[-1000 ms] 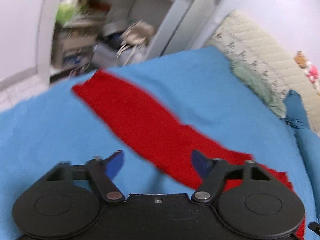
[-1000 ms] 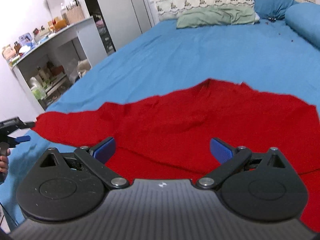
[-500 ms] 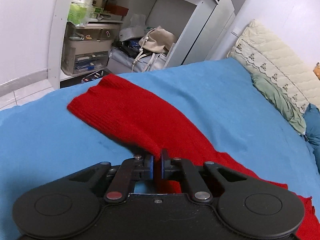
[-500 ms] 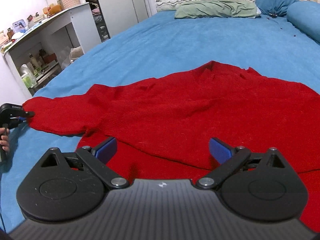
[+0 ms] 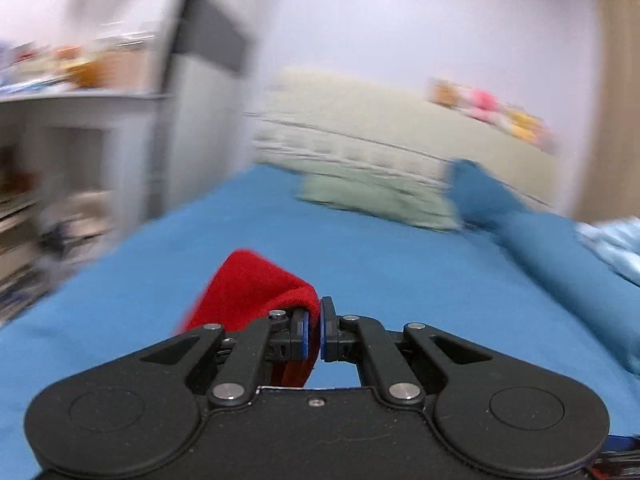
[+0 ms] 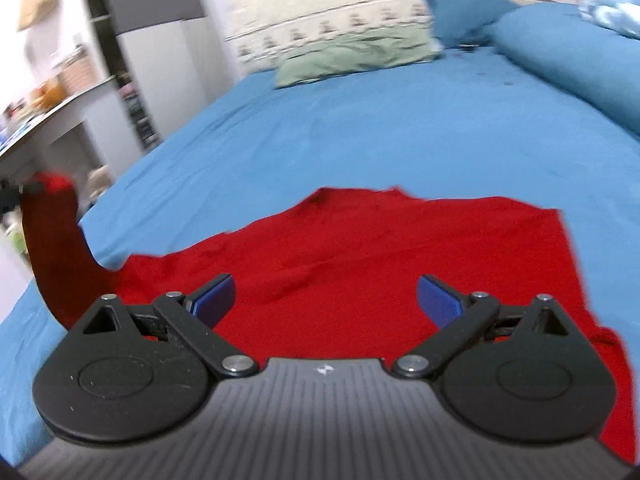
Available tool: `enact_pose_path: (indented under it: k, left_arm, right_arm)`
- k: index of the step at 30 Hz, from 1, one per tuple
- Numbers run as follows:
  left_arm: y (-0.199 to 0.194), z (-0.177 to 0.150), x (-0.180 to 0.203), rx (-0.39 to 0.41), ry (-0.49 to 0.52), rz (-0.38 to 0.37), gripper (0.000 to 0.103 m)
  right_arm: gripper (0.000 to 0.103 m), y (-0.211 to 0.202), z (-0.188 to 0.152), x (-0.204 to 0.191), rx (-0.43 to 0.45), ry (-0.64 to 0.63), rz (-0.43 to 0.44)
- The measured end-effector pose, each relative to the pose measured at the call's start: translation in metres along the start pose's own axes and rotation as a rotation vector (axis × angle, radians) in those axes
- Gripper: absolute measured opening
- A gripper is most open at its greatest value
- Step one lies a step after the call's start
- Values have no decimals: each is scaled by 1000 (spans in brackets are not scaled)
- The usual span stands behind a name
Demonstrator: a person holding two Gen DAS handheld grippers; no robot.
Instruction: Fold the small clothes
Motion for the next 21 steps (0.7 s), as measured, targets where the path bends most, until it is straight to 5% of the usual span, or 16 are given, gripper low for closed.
enact_pose_path:
  k: [3,7,11,15,17,18,19,21]
  left_arm:
    - [36,-29,89,-86,48,-122,4]
    - [80,-110,165,-261,122,-191,4]
    - [109,-185,194,-410,229,-185,4]
    - [103,-193,199,-388,292,-169,9]
    - [94,-180,194,-385,268,-198,30]
    - [83,-171,191,-368,260,-214,49]
    - [70,-162,186,-340,260,-207,70]
    - [41,-142,172,-274,296,-161,91]
  right_arm:
    - [103,-12,6,26,13,13,-64]
    - [103,-22,4,62,10,-5,-128]
    - [103,-22,-12,95,-41,30,-141]
    - [103,-17,-27,112,-79,52,-122]
    - [103,-17,-28,113,-75,45,-107]
    - [103,-19,-25,113,-66,41,-99]
    - [103,-22,-21,111,-52,34,-88]
    - [103,-26,-13,102,-27,4,-63]
Point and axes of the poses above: each gripper's, at about its wrist camera, not at the fingertips, and y roughly the way its jaws point, x to its right, z to its top, the point moved 6 cm from there along y, roughly the way its jaws point, and after that the axes turned 2 degrees about -z, right-handed, at the moved point
